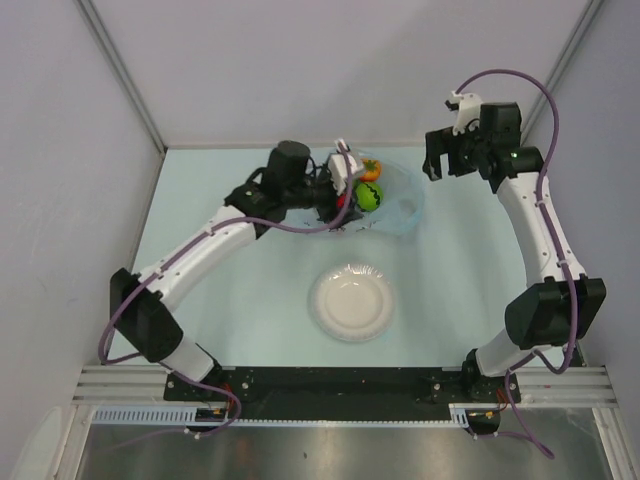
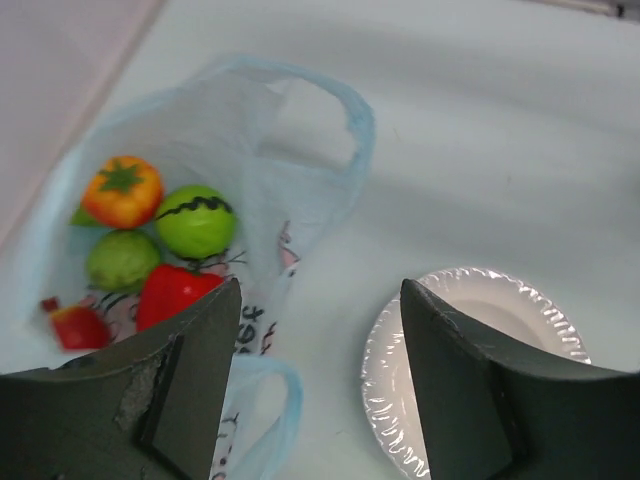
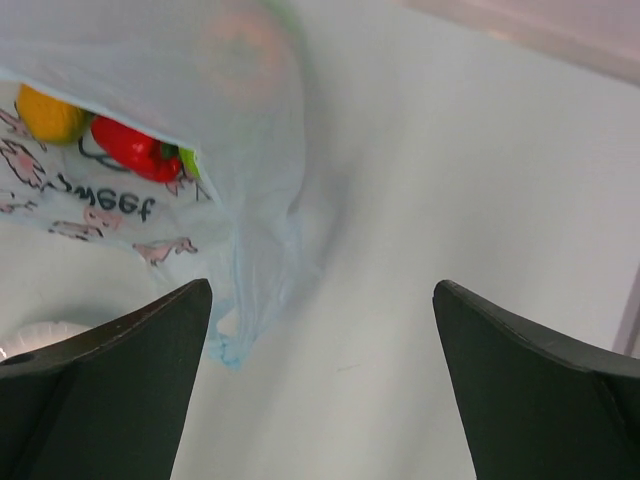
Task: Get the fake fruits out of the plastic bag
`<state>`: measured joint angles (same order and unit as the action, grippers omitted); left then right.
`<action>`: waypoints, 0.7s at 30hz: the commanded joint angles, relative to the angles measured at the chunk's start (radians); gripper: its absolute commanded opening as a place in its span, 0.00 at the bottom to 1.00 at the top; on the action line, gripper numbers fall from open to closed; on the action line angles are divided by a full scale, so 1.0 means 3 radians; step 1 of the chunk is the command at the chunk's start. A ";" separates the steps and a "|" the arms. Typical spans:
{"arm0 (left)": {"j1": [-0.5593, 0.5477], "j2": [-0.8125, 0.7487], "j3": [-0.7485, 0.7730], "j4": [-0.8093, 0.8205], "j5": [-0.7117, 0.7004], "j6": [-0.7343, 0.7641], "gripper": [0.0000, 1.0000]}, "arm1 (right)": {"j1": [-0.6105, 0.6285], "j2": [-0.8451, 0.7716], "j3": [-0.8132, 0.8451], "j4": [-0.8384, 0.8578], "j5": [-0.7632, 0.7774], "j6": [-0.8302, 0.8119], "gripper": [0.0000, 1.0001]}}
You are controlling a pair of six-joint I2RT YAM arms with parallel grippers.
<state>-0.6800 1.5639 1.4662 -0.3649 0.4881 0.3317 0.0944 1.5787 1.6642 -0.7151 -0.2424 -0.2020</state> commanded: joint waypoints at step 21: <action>0.0017 -0.0427 -0.1073 0.0582 -0.1027 -0.0384 0.78 | 0.0948 -0.0344 -0.0449 -0.0030 -0.0450 -0.0170 0.77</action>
<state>-0.6621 1.4300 1.1500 -0.2855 0.3191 0.2276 0.3622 1.4776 1.5352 -0.7433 -0.3698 -0.2478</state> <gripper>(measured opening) 0.772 0.764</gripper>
